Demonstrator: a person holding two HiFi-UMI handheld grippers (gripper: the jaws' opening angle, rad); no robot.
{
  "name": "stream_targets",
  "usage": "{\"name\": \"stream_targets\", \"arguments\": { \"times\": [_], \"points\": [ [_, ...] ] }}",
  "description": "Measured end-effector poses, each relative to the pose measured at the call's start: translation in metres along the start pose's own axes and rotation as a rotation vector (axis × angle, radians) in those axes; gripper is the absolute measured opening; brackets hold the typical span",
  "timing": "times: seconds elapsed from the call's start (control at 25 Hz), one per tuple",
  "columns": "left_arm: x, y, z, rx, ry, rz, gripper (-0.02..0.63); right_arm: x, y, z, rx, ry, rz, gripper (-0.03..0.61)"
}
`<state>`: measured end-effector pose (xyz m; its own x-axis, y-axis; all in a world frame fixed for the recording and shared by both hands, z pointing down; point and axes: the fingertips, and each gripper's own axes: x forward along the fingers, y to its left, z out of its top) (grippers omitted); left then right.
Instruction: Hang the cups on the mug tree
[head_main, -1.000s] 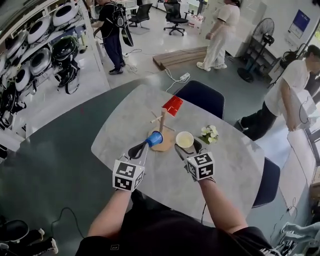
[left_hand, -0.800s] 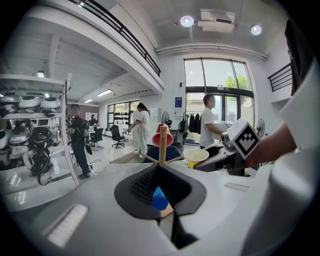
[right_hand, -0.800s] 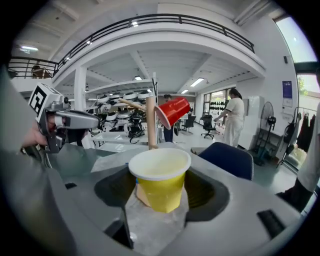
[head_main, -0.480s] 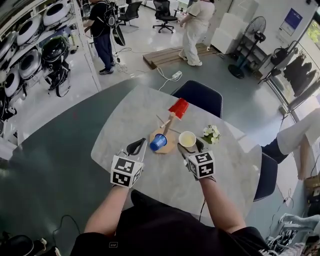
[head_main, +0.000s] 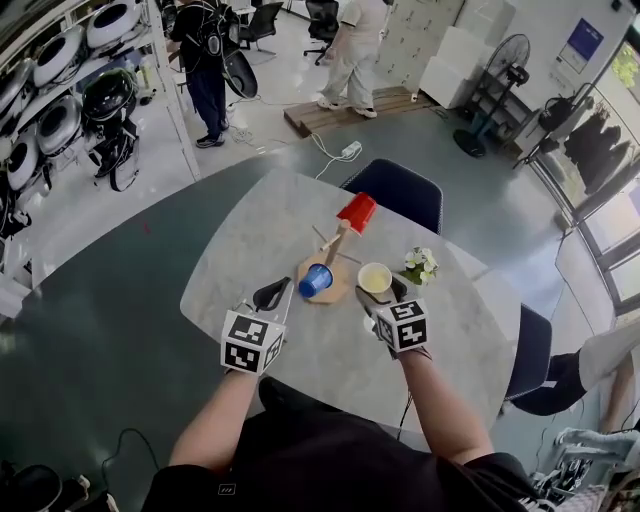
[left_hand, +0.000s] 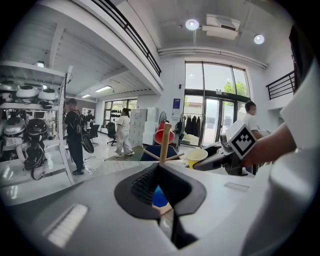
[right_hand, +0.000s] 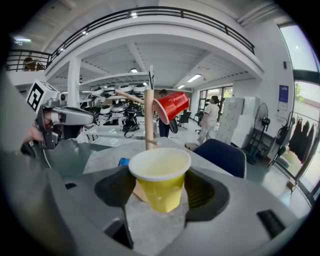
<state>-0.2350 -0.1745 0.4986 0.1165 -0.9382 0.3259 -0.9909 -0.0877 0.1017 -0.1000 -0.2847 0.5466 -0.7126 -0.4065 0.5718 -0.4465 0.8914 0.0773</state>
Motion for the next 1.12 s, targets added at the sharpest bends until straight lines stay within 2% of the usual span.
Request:
{"name": "stream_targets", "arguments": {
  "times": [0.24, 0.44, 0.64, 0.88, 1.12],
  "points": [
    [-0.005, 0.001, -0.004, -0.012, 0.002, 0.007, 0.012, 0.012, 0.002, 0.025, -0.069, -0.018, -0.008, 0.310],
    [-0.010, 0.008, -0.005, -0.024, 0.001, 0.020, 0.012, 0.020, 0.011, 0.033, -0.161, 0.008, 0.019, 0.310],
    [-0.015, 0.013, -0.007, -0.034, 0.003, 0.024, 0.011, 0.030, 0.022, 0.041, -0.288, 0.048, 0.042, 0.310],
    [-0.018, 0.019, -0.011, -0.041, 0.007, 0.028, 0.011, 0.045, 0.038, 0.043, -0.496, 0.117, 0.048, 0.310],
    [-0.019, 0.023, -0.013, -0.048, 0.014, 0.027, 0.011, 0.057, 0.046, 0.042, -0.602, 0.164, 0.045, 0.310]
  ]
}}
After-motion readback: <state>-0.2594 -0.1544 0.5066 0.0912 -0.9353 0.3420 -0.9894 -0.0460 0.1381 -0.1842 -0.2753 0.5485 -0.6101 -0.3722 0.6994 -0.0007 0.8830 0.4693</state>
